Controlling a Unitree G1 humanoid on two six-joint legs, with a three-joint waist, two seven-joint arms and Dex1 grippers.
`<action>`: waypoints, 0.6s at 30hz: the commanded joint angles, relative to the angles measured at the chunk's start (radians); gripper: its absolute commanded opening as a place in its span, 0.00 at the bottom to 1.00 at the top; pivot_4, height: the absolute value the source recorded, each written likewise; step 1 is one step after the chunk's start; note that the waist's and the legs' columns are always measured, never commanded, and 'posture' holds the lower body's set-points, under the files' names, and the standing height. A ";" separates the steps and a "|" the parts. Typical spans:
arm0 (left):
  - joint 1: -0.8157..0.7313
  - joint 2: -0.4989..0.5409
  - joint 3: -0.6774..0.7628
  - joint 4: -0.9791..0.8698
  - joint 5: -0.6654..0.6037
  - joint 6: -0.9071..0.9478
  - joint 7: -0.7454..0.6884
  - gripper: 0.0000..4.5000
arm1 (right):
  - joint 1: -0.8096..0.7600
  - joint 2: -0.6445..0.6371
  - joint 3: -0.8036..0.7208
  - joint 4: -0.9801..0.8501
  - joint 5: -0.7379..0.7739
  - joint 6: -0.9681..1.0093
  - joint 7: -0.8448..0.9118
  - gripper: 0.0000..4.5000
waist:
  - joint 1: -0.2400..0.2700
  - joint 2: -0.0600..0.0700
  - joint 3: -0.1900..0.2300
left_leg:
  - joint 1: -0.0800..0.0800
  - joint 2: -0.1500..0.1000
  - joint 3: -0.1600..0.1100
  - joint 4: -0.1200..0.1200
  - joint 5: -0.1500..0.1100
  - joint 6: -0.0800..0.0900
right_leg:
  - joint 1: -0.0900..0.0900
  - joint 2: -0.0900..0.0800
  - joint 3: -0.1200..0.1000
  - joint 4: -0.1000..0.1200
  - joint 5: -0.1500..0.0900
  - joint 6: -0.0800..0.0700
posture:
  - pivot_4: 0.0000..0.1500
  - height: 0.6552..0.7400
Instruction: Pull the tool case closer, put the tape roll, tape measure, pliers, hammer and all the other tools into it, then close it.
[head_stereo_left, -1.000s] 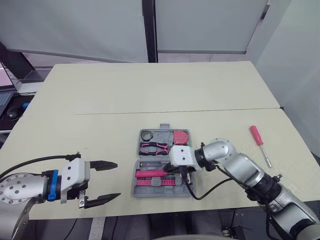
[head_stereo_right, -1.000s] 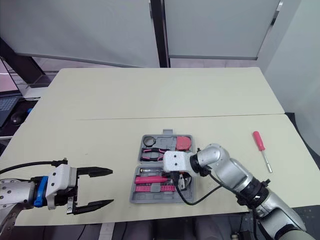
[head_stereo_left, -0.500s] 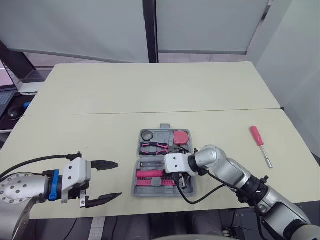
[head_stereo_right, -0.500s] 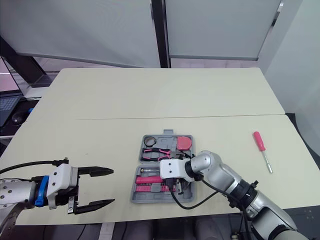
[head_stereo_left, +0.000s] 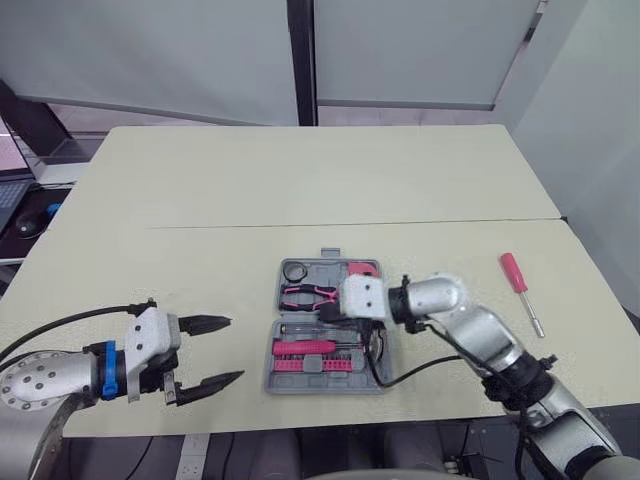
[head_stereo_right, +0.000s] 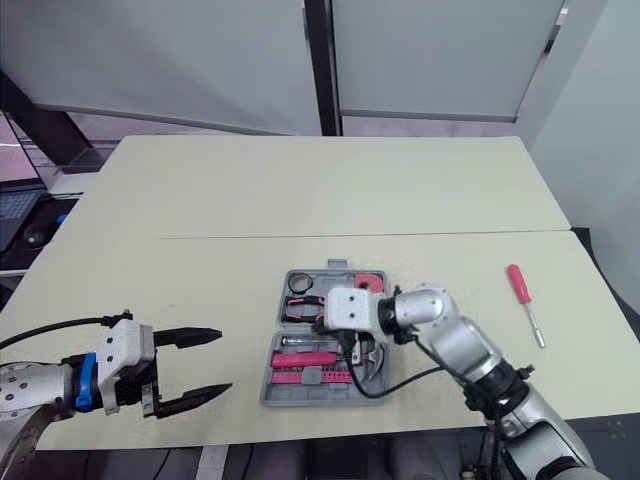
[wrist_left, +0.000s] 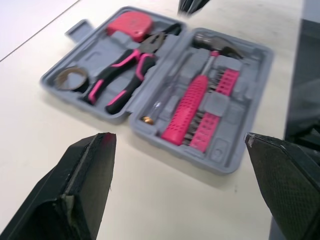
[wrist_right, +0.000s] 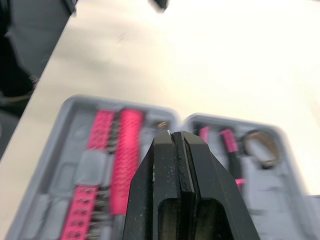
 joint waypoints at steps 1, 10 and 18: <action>0.019 -0.032 0.104 0.061 -0.004 -0.030 0.057 1.00 | 0.059 -0.085 -0.201 -0.050 0.033 -0.035 -0.068 0.00 | 0.003 0.000 0.000 | 0.000 0.000 0.000 0.000 0.000 0.000 | 0.000 0.000 0.000 0.000 0.000 0.000 | 1.00 1.00; 0.082 -0.152 0.205 0.256 0.069 -0.192 0.177 1.00 | 0.396 -0.220 -0.670 0.083 0.075 -0.149 -0.237 0.00 | 0.002 -0.003 -0.002 | 0.000 -0.001 0.001 0.000 0.000 0.000 | 0.001 -0.002 0.001 -0.001 0.000 -0.001 | 1.00 1.00; 0.076 -0.194 0.228 0.308 0.060 -0.173 0.286 1.00 | 0.595 -0.149 -0.834 0.252 0.094 -0.211 -0.379 0.28 | -0.003 -0.004 -0.003 | 0.002 -0.001 0.002 0.001 0.000 0.000 | 0.002 -0.002 0.003 -0.001 -0.003 -0.004 | 1.00 1.00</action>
